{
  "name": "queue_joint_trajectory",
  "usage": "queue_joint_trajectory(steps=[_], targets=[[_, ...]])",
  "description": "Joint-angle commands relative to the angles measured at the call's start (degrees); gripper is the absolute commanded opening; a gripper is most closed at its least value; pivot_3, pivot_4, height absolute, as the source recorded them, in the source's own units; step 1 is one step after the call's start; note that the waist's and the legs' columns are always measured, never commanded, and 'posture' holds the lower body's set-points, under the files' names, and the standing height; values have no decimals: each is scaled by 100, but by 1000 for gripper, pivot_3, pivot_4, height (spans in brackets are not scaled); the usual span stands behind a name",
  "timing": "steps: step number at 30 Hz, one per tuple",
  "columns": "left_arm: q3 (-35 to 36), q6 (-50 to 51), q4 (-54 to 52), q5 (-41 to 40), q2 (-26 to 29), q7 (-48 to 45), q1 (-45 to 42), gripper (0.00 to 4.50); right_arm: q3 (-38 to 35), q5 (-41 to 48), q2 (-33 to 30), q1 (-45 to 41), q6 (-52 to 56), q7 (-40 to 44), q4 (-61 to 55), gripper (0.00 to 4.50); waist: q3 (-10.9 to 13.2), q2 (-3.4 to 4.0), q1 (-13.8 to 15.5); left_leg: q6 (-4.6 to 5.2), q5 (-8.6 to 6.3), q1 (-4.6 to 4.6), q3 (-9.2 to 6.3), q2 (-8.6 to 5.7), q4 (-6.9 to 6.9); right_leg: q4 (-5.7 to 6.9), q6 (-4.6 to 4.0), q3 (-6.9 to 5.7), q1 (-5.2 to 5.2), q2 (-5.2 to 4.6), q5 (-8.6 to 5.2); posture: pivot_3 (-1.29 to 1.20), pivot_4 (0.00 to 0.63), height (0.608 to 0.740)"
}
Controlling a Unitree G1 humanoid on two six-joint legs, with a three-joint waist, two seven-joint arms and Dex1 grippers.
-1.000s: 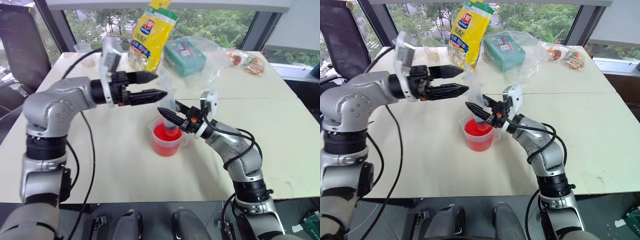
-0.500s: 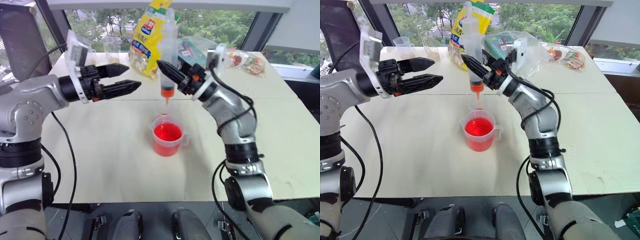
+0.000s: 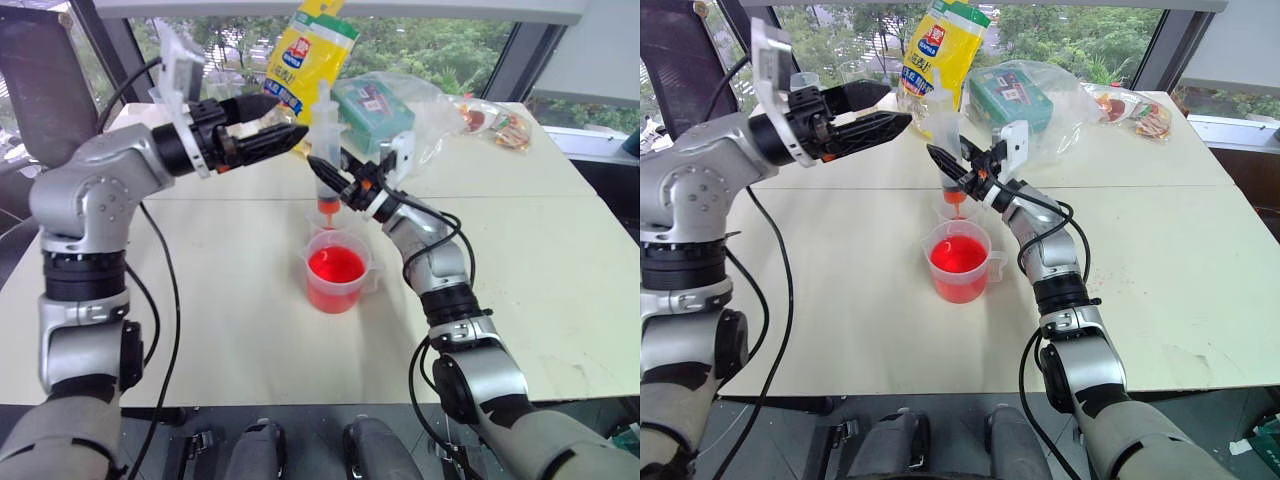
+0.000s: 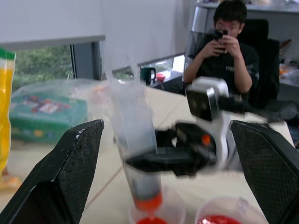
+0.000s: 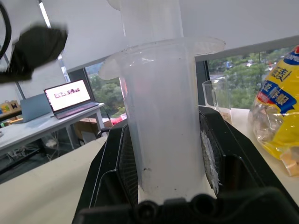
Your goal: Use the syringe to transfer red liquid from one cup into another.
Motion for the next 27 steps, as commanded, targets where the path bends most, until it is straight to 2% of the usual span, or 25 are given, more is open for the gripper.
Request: queue_joint_trajectory(steps=[1,20,23,27], targets=[[-113,-263,209,149,-136,-144,-350,4454,-23,-19,63,-14,-130,1,-274,1437,0,0,-5,0,0,0,0,0,1,1,0,0,0,0,0,0,150,740],[-534,-797,1546,815,-975,-586,-959,4454,51,-157,63,91,-147,50,-436,1437,0,0,-8,-5,3,0,2,0,1,4,0,1,-4,1,0,0,150,740],[-567,-947,1802,929,-1098,-629,-1067,3602,74,-172,65,122,-136,46,-474,1437,0,0,-3,-5,3,0,1,1,0,5,0,1,-4,3,0,0,150,740],[-604,-1032,1947,1022,-1185,-725,-1090,1708,70,-179,48,128,-115,44,-511,1437,0,0,-6,-5,3,0,2,1,0,5,0,1,-4,3,0,0,150,740]])
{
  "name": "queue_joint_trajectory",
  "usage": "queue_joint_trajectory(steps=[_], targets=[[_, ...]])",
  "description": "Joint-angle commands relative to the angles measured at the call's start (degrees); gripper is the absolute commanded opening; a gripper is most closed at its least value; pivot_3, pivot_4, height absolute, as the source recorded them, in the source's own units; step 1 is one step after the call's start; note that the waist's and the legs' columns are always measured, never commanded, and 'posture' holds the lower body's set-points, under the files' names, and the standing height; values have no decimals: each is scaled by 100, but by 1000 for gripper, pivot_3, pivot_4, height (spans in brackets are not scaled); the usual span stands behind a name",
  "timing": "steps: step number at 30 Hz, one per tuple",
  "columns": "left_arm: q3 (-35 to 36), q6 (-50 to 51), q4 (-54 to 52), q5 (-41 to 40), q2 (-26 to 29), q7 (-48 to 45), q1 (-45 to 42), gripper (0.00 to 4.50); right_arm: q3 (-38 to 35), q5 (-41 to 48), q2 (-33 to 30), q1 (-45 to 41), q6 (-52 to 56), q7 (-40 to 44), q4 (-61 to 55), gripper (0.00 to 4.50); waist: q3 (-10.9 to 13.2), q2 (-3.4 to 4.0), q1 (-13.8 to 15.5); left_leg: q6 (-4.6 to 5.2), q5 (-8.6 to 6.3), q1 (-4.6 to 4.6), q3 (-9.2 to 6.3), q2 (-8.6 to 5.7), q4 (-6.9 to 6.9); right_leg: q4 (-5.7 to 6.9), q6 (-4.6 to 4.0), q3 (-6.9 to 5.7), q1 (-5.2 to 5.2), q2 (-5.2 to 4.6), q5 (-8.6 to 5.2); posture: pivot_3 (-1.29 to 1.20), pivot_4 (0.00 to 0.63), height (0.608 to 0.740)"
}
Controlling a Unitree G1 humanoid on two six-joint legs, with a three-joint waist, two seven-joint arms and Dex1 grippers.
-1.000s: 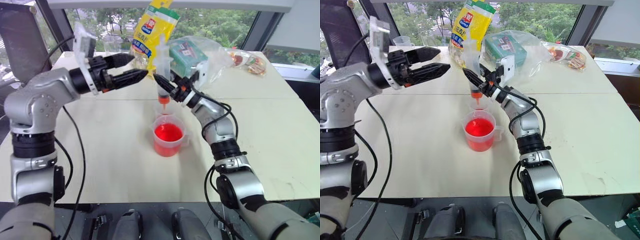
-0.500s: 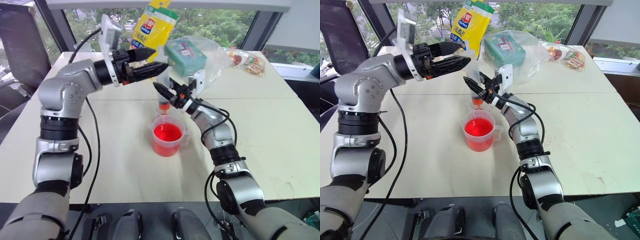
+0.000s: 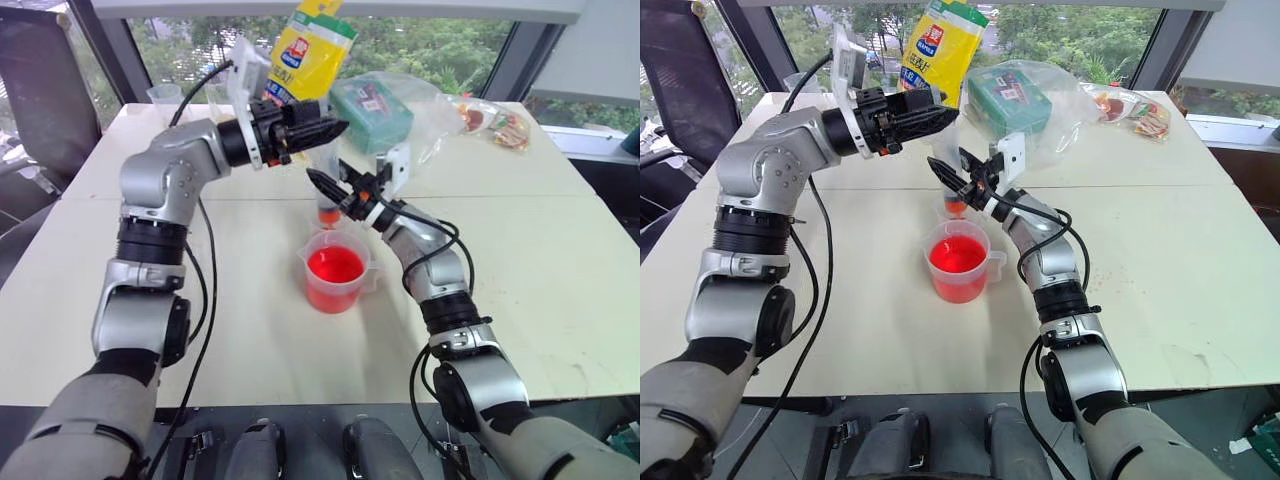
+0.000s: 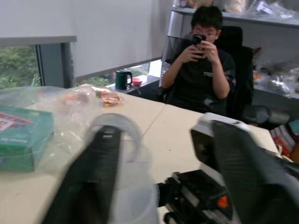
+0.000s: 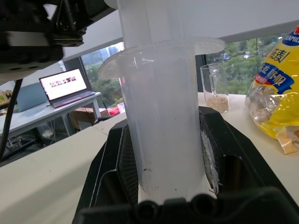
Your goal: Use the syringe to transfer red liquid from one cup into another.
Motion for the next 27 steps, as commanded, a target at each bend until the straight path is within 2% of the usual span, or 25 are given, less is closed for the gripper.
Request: queue_joint_trajectory(steps=[1,3,4,27], targets=[[-56,-107,-26,73,-110,-167,-122,1255,-2,3,20,-123,-106,18,-382,1437,0,0,2,0,0,0,0,0,0,0,0,0,0,0,0,0,150,740],[-60,-132,5,109,-135,-194,-114,234,-7,-16,3,-125,-106,32,-397,1437,0,0,6,0,0,0,0,0,0,0,0,0,0,0,0,0,150,740],[-56,-144,24,127,-146,-206,-111,66,-8,-26,-6,-126,-107,40,-404,1437,0,0,6,0,0,0,0,0,0,0,0,0,0,-1,0,0,150,740],[-304,-42,-304,448,-325,-340,484,66,-197,159,-201,-429,244,105,-856,1437,0,0,6,1,-1,0,0,0,0,0,0,0,0,-1,0,0,150,740]])
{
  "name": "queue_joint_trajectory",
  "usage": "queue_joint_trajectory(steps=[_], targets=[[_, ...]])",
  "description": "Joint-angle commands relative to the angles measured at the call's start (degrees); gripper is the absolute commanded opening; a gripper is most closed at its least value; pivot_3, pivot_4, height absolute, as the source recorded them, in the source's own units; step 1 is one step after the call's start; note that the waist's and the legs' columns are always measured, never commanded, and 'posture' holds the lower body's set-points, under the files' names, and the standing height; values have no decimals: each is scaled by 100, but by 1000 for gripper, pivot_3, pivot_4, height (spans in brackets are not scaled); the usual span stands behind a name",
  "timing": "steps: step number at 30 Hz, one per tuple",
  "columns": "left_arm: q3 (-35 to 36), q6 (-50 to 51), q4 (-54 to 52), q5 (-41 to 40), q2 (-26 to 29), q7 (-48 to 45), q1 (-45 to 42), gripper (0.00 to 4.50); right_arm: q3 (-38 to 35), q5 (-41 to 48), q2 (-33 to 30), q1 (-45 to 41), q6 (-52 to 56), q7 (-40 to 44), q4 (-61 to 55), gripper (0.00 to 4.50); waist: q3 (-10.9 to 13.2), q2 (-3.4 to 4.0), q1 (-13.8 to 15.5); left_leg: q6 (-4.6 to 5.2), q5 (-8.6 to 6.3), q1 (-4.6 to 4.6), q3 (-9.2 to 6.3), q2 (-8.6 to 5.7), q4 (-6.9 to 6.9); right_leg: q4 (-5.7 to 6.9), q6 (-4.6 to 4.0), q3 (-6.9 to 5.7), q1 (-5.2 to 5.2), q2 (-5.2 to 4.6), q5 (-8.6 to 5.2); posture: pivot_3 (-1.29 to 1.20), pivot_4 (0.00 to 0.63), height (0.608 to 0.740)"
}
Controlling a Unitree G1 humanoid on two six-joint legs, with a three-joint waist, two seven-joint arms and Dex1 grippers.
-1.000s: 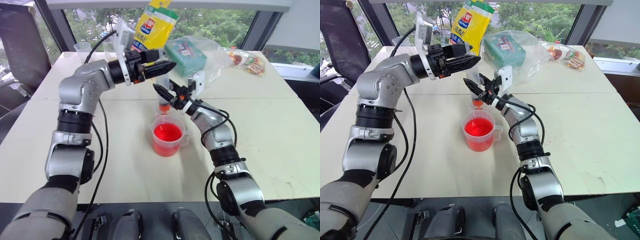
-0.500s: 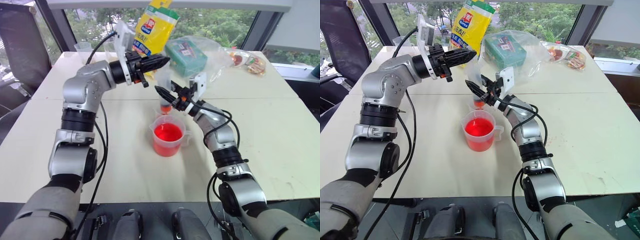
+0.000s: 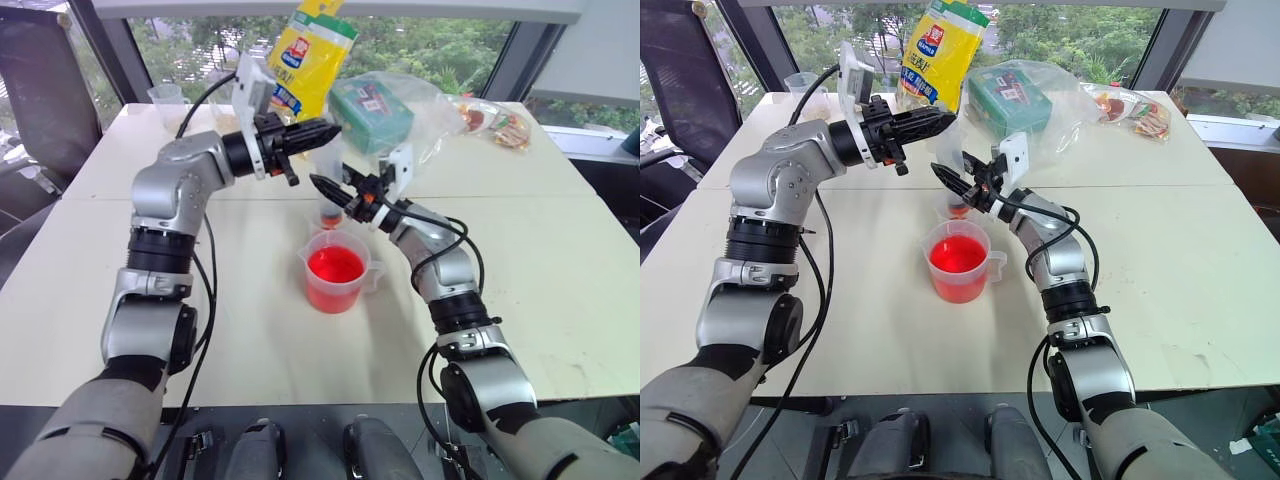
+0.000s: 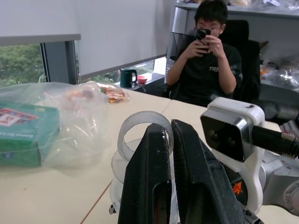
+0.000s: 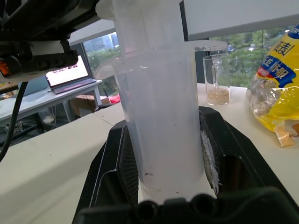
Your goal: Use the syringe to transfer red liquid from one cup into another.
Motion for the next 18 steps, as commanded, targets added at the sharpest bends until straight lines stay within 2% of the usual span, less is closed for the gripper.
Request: queue_joint_trajectory(steps=[1,18], targets=[[-328,195,-161,30,-110,-200,214,66,-206,284,17,-461,-54,-54,-652,1437,0,0,-1,0,0,0,0,0,0,0,0,0,0,0,0,0,150,740],[-313,298,-295,17,-146,-168,403,66,-260,388,-41,-510,343,-7,-1016,1437,0,0,2,6,-4,0,0,0,0,0,0,0,0,0,0,0,150,740]])
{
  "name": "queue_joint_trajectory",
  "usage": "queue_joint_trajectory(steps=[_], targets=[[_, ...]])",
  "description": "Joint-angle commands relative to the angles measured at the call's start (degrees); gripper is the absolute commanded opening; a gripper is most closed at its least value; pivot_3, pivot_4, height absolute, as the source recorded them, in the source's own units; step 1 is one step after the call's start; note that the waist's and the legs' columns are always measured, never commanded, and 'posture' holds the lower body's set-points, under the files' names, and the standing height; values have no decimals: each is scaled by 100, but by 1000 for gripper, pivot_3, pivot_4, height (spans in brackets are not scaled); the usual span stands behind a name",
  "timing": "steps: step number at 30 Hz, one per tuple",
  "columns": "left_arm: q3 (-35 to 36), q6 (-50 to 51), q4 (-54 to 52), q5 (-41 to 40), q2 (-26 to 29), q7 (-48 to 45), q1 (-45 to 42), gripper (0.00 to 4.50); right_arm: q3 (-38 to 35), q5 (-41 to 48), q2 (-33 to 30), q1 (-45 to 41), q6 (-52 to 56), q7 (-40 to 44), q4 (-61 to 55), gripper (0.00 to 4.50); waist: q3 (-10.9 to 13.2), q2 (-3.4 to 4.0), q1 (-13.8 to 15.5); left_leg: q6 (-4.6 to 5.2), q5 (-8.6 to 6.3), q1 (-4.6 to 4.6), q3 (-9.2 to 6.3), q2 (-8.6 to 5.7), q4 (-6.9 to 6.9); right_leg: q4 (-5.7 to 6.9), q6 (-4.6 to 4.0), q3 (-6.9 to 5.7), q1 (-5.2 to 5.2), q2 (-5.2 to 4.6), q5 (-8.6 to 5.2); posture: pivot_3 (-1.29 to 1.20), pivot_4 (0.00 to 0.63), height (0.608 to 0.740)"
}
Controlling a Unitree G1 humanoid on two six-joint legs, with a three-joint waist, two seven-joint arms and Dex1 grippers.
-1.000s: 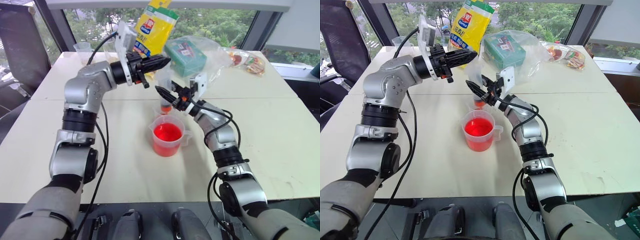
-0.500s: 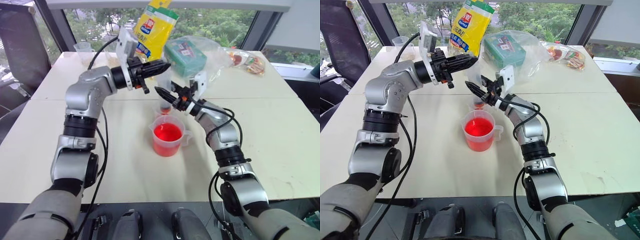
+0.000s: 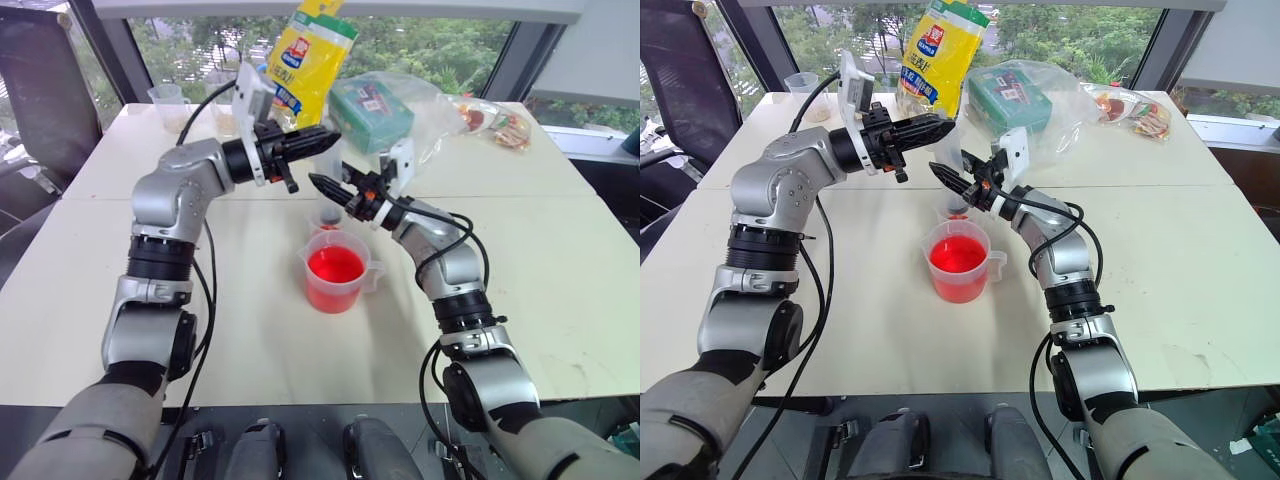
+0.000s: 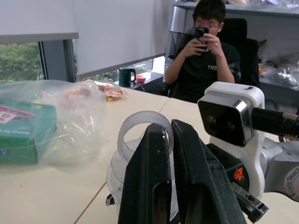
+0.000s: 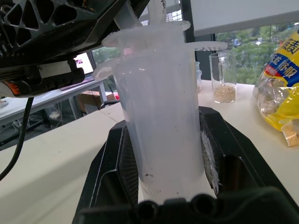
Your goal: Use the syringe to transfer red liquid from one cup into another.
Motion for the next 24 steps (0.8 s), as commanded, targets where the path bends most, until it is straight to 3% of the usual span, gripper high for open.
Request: queue_joint_trajectory(steps=[1,2,5,12,18,24], targets=[[-248,310,-61,-26,-64,-134,160,66,-232,315,46,-476,-150,-65,-638,1437,0,0,1,0,0,0,0,0,0,0,0,0,0,0,0,0,150,740],[-191,329,-55,-48,-41,-102,134,66,-214,301,55,-446,-154,-54,-624,1437,0,0,0,1,0,0,0,0,0,0,0,0,0,0,0,0,150,740],[-11,405,-110,-116,90,-54,105,1037,-174,282,62,-372,-142,-10,-591,1437,0,0,-1,4,-2,0,0,0,0,0,0,0,0,0,0,0,150,740],[544,767,-672,-479,706,103,227,4422,-147,318,39,-297,-76,13,-516,1437,0,1,-25,3,-2,1,-1,1,-1,6,0,0,-3,1,0,0,150,740],[968,1238,-1449,-844,1401,189,690,4422,-156,345,33,-293,-41,-55,-497,1437,0,1,-8,2,-1,0,-2,1,-1,8,0,0,-4,-2,0,0,150,740],[1072,1344,-2154,-1051,1492,455,1310,4422,-308,336,-177,-731,603,-591,-491,1437,0,1,5,3,-2,0,-3,0,3,9,0,-2,0,-8,0,0,150,740]])
